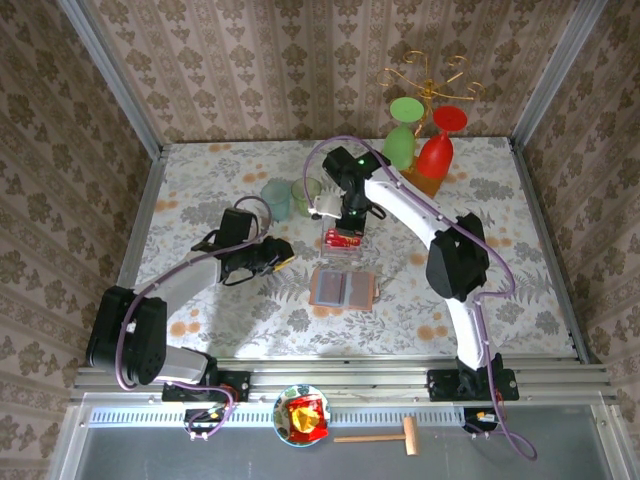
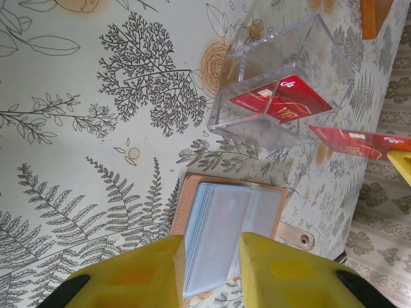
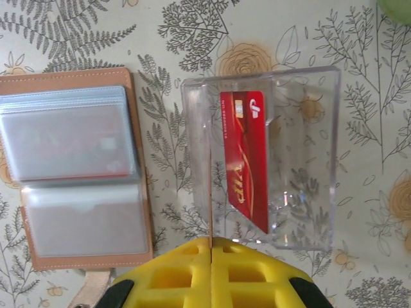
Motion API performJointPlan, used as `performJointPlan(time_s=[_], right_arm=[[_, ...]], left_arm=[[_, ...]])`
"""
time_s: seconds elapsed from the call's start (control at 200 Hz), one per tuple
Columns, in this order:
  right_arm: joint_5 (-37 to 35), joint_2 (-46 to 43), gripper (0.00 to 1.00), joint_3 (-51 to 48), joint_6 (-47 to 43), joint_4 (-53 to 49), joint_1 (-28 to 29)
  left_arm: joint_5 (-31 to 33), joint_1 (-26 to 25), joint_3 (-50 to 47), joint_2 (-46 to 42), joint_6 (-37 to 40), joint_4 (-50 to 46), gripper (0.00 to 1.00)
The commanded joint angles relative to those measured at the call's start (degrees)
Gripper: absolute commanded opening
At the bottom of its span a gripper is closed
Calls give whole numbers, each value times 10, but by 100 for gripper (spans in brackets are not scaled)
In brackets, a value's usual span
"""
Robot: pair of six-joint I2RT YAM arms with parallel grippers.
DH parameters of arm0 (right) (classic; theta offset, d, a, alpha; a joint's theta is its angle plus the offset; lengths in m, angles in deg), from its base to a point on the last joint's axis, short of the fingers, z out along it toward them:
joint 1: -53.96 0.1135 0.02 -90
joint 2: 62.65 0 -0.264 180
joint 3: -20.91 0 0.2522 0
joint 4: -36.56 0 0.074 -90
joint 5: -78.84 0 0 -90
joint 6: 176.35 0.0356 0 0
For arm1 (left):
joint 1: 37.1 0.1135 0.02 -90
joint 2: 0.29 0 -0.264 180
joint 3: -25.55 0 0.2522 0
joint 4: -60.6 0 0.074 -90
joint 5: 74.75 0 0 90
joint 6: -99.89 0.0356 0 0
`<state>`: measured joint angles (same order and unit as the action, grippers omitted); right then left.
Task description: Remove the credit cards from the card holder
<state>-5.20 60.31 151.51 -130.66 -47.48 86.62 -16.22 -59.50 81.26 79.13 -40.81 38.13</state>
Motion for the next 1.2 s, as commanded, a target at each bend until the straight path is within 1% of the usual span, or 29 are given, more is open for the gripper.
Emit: performJointPlan(time_s=[0.0, 0.355, 0.705, 0.765, 0.835, 0.885, 0.965, 1.195], right_arm=[[4, 29, 0, 40, -26, -48, -6], [23, 92, 0, 115, -47, -83, -15], [40, 124, 0, 115, -47, -88, -16], [42, 127, 4, 113, -45, -86, -16], [39, 127, 16, 110, -42, -81, -16], [37, 127, 19, 111, -39, -79, -17], [35, 121, 21, 110, -35, -72, -17], [17, 89, 21, 77, -6, -25, -17]], left_arm=[[2, 7, -6, -2, 4, 7, 28], [-3, 13, 2, 9, 2, 4, 28], [-3, 14, 6, 13, 0, -1, 28], [-2, 14, 6, 12, -2, -1, 28], [-2, 14, 6, 13, -3, 0, 28], [-2, 14, 6, 12, -4, 1, 28], [-2, 14, 6, 12, -5, 1, 28], [-11, 11, 6, 19, -10, 12, 28]])
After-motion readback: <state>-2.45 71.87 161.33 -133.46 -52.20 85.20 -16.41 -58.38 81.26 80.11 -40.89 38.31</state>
